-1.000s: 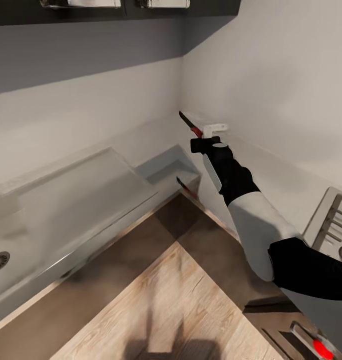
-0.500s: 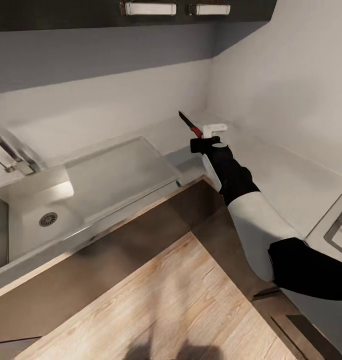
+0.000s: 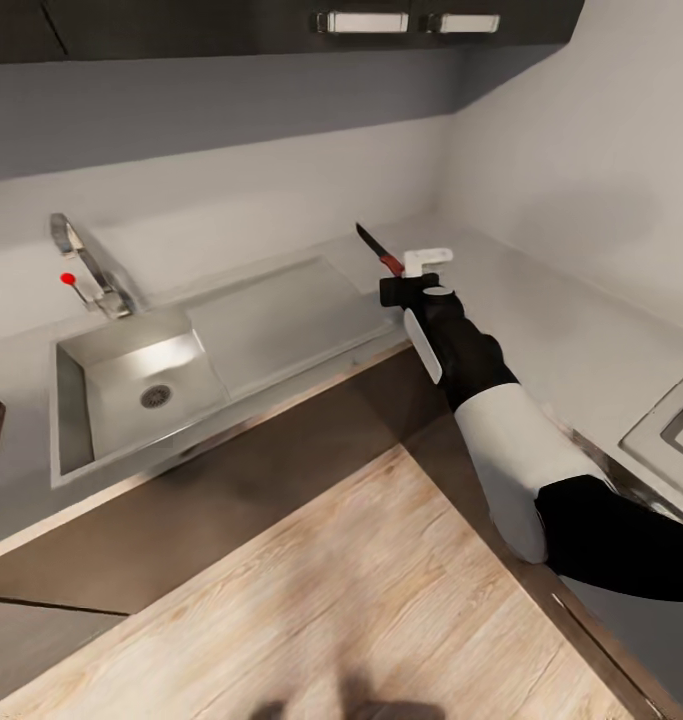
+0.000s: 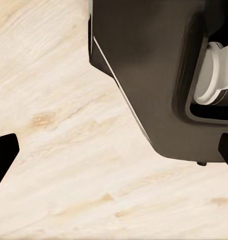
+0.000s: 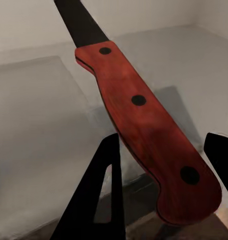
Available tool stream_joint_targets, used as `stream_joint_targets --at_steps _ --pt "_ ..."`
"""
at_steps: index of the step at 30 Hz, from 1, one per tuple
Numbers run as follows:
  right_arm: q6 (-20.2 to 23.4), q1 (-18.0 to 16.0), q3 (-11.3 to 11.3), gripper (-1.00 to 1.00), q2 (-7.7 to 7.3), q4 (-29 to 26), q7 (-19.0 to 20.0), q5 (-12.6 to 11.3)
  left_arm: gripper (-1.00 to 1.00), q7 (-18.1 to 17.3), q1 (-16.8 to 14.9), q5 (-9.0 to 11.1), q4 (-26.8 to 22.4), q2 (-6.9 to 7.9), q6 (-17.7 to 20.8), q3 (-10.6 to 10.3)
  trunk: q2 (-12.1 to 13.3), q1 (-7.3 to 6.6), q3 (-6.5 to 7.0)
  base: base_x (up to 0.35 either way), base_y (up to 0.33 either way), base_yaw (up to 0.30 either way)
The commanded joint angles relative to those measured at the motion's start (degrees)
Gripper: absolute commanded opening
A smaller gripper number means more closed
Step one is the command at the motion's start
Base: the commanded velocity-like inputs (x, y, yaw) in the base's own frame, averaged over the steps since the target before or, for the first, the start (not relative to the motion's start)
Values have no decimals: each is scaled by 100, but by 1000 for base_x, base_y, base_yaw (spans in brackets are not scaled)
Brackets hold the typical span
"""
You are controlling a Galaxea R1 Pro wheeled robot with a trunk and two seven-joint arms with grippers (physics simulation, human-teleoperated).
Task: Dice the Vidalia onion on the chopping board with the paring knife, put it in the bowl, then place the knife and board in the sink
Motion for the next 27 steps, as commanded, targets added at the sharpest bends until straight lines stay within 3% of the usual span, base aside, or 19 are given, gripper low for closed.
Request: stream_joint_targets --at_steps 1,27 --pt "33 -5 16 -100 0 7 -33 -8 100 -9 2 60 -8 6 -8 -36 -10 0 -9 -300 171 157" --pt "33 -5 16 -100 0 77 -33 -8 100 -9 2 60 -8 40 -8 -36 -10 0 -9 -284 187 267"
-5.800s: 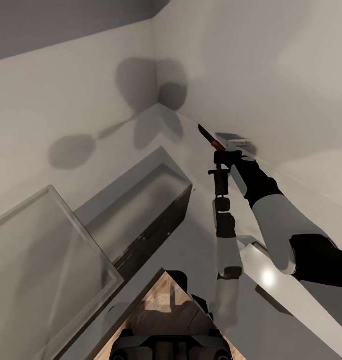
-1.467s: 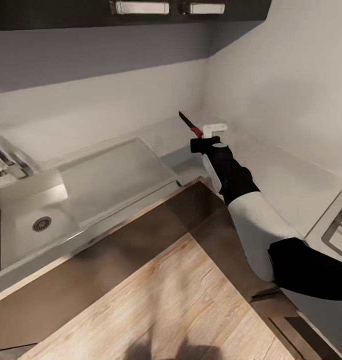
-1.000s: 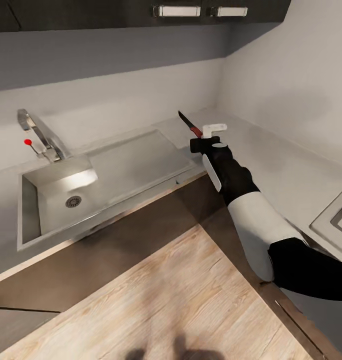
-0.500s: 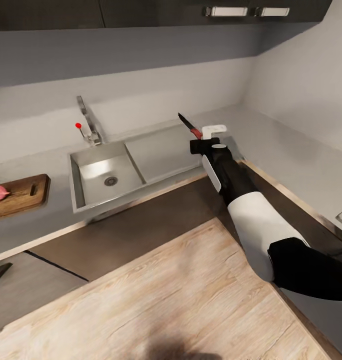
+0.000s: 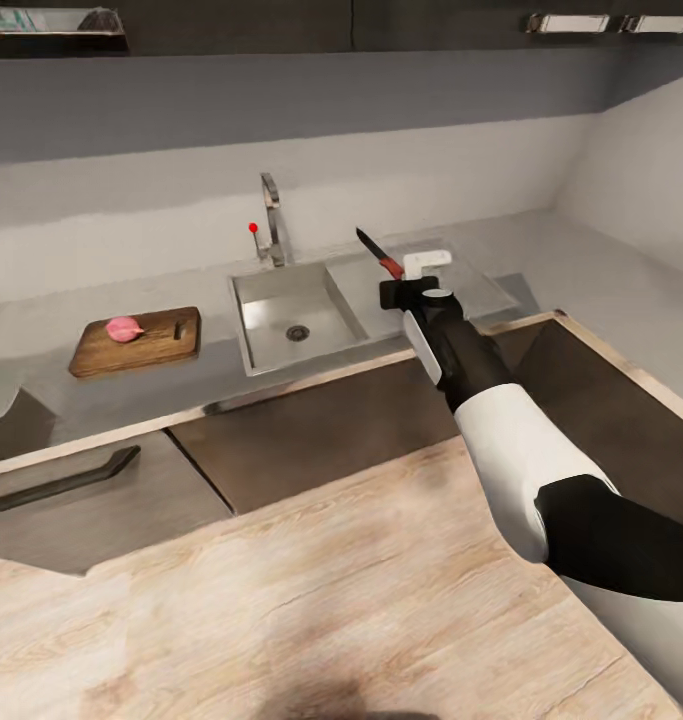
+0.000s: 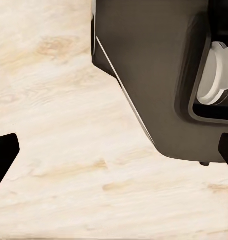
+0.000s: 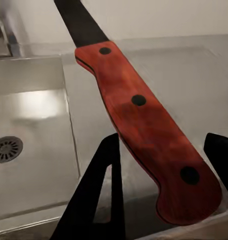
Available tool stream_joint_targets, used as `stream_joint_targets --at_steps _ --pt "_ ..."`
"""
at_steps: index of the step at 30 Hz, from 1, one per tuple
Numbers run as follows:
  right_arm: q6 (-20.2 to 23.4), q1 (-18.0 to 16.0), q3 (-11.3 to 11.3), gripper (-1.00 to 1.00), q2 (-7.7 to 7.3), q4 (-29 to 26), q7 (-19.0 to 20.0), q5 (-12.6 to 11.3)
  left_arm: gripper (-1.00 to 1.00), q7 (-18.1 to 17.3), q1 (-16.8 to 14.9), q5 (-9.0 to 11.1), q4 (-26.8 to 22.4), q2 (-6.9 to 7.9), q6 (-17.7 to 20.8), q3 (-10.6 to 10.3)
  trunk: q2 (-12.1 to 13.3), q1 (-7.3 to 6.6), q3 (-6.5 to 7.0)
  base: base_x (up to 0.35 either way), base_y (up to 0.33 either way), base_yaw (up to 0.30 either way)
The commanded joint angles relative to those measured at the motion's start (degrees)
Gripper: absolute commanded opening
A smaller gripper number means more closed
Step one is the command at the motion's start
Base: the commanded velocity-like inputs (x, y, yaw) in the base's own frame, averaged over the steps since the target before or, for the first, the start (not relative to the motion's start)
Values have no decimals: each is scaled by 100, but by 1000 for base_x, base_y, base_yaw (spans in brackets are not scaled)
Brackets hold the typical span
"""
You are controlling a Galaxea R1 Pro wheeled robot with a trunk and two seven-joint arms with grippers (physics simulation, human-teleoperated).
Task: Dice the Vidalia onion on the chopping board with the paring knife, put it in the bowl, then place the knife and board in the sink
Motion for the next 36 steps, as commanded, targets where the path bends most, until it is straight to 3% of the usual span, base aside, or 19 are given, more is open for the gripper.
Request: stream_joint_targets --at_steps 1,16,30,34,35,36 --pt "33 -5 15 -100 0 -4 -34 -8 100 -10 3 59 -8 6 -8 -36 -11 1 -9 -261 205 274" --pt "33 -5 15 -100 0 -2 -34 -8 100 -10 3 59 -8 6 -8 -36 -11 1 -9 -72 280 274" --pt "27 -5 17 -100 0 -2 -39 8 100 -10 3 59 -8 6 -6 -36 -11 1 -9 150 262 231" --pt "20 -5 68 -100 0 -5 -100 311 100 -10 3 59 -8 6 -4 -36 -11 1 -9 230 200 25" --pt "17 -5 343 -100 0 -9 -292 971 100 -10 3 59 -8 6 -6 -36 -11 1 -9 196 156 5" --pt "16 -5 496 -100 0 -10 -390 1245 100 -10 3 59 -8 6 -5 -36 -11 1 -9 185 145 3"
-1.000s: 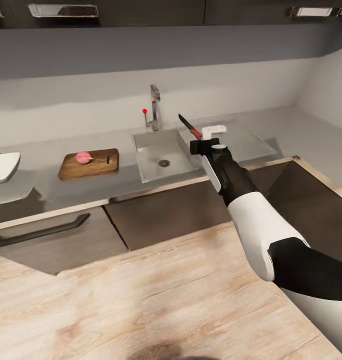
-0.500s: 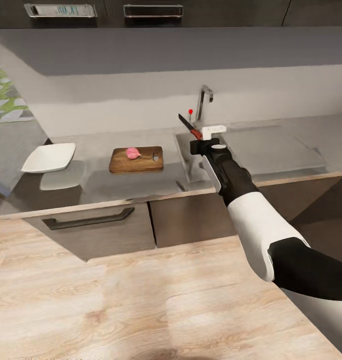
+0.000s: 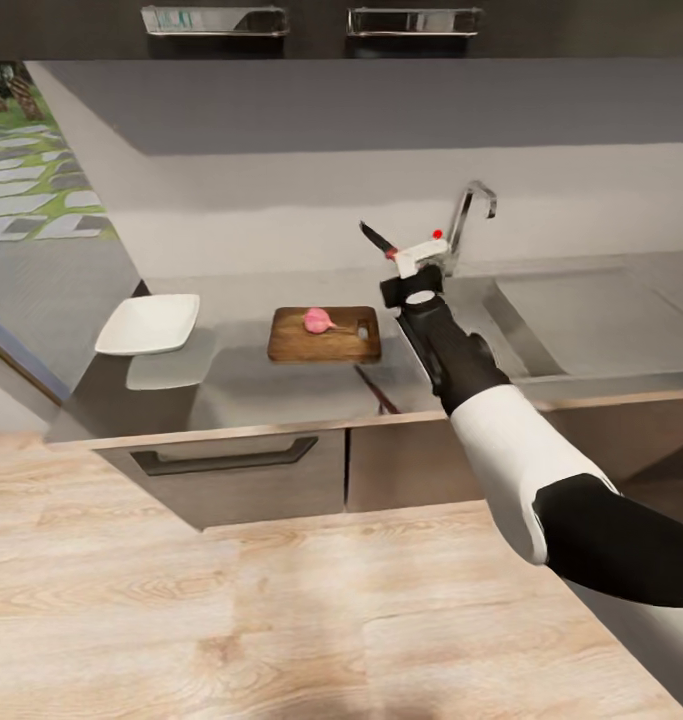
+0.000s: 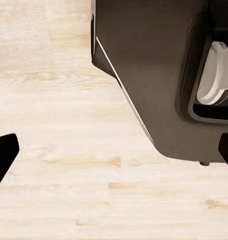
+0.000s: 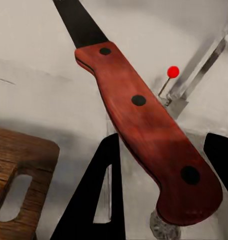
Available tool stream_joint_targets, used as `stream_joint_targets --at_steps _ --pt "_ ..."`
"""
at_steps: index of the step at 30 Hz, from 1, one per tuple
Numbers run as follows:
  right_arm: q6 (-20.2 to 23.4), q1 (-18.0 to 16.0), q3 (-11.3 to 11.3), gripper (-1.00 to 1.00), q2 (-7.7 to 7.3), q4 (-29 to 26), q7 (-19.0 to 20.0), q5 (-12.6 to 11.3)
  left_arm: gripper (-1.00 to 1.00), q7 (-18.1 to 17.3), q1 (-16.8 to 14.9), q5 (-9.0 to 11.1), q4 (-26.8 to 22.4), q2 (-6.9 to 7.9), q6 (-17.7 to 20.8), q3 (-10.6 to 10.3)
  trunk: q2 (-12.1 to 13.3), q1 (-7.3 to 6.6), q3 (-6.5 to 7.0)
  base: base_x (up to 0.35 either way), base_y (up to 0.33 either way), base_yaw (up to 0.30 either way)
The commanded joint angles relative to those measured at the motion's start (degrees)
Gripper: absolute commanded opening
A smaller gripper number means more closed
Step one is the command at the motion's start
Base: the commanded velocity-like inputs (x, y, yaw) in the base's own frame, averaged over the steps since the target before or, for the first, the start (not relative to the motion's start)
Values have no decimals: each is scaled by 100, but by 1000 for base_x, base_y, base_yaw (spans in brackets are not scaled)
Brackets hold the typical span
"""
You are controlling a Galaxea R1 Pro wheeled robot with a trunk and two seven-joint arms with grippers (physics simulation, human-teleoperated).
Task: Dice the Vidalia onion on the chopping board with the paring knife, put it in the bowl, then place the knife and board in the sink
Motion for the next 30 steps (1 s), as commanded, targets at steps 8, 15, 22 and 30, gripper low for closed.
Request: stream_joint_targets --at_steps 8,15,22,30 --pt "66 -5 1555 -100 0 6 -1331 704 100 -10 2 60 -8 6 -7 -36 -9 5 -8 152 115 1" --pt "283 597 3391 -100 0 120 -3002 707 100 -10 2 60 -8 6 -3 -36 -9 5 -8 29 16 0" --pt "272 1082 3767 -100 0 98 -3687 702 100 -10 2 60 -8 6 -3 -36 -9 5 -8 1 0 0" --pt "266 1270 3790 -100 0 37 -3840 705 100 -10 2 60 -7 6 -2 -36 -9 5 -8 0 0 0"
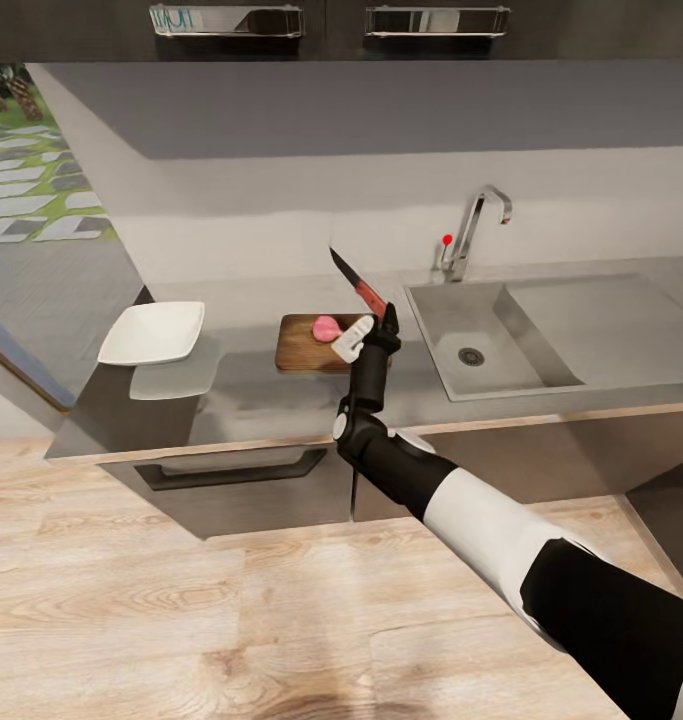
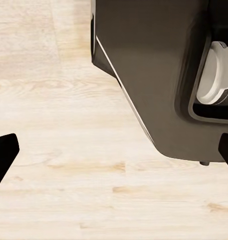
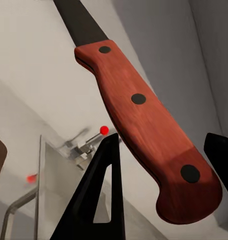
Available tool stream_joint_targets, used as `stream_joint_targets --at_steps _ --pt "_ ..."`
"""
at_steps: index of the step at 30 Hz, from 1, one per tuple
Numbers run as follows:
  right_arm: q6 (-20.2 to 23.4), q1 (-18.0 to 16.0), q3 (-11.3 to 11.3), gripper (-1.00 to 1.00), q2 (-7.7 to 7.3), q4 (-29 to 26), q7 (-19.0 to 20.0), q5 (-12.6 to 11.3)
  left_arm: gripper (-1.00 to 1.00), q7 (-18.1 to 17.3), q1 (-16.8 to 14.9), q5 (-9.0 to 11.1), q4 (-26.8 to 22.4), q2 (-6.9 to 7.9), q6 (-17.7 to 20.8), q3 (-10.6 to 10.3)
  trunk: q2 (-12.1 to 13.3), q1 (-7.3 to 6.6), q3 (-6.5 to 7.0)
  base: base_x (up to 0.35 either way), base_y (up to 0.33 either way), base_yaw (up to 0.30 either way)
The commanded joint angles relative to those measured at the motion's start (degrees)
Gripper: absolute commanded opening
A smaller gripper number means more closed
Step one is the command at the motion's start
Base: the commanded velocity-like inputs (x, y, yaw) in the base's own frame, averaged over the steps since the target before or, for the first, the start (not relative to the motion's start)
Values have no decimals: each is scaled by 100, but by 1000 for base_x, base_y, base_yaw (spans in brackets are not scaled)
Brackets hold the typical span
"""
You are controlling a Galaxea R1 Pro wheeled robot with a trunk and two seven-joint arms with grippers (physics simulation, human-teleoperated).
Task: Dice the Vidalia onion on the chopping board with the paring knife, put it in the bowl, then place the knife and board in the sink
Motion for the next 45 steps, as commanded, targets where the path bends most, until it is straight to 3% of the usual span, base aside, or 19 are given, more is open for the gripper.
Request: stream_joint_targets --at_steps 1,7,11,18,23,28,34,40,45 --pt "46 -4 15 -100 1 0 -20 16 100 -8 3 59 -9 6 -8 -36 -10 3 -8 0 0 0" --pt "42 60 87 -100 1 -10 2 -4 100 -8 3 59 -9 6 -8 -36 -10 3 -8 6 0 0" --pt "47 70 387 -100 1 -12 13 -34 100 -8 3 59 -9 6 -8 -36 -10 3 -8 82 47 0" --pt "56 72 575 -100 1 -73 15 -355 100 -8 3 59 -9 6 -8 -36 -10 3 -8 109 82 0" --pt "51 72 662 -100 1 -110 20 -433 100 -8 3 59 -9 6 -8 -36 -10 3 -8 116 90 0" --pt "49 81 784 -100 1 -107 32 -801 100 -8 3 59 -9 6 -9 -36 -10 3 -8 48 36 0" --pt "52 89 1256 -100 1 -97 35 -966 100 -8 3 59 -9 6 -8 -36 -10 3 -8 5 4 0" --pt "56 89 1356 -100 1 -62 35 -988 100 -8 3 59 -9 6 -8 -36 -10 3 -8 0 0 0" --pt "68 90 1369 -100 1 -35 36 -1314 100 -8 3 59 -9 6 -8 -36 -10 3 -8 31 0 0"
